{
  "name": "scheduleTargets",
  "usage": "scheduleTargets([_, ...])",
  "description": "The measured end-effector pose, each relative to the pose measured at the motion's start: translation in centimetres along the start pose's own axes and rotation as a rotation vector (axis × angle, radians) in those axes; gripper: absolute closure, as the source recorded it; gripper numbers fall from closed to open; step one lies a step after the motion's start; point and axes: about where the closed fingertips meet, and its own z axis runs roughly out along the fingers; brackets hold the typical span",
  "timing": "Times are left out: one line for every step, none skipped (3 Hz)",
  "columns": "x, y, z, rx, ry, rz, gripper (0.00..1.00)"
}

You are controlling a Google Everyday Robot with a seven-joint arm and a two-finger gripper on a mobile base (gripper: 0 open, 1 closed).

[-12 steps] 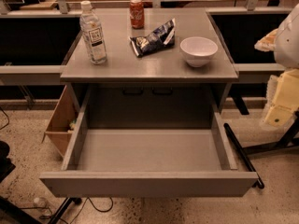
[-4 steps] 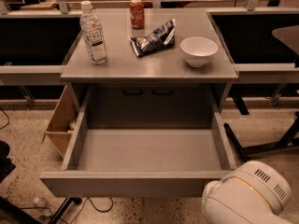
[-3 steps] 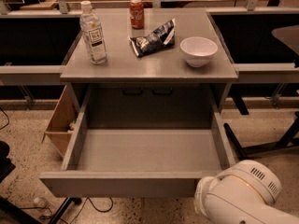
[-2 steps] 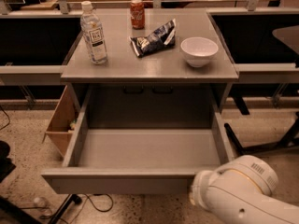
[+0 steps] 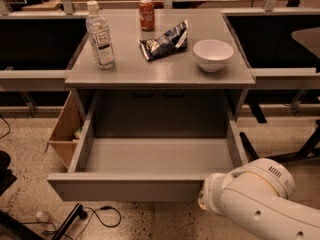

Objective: Close top drawer

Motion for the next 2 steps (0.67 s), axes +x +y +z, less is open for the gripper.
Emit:
scheduleTargets([0.0,0.1,0.0,0.000,0.000,0.000,1.00])
scheduleTargets([-1.0,-2.4,0.3,0.019,-0.026,-0.038,1.00])
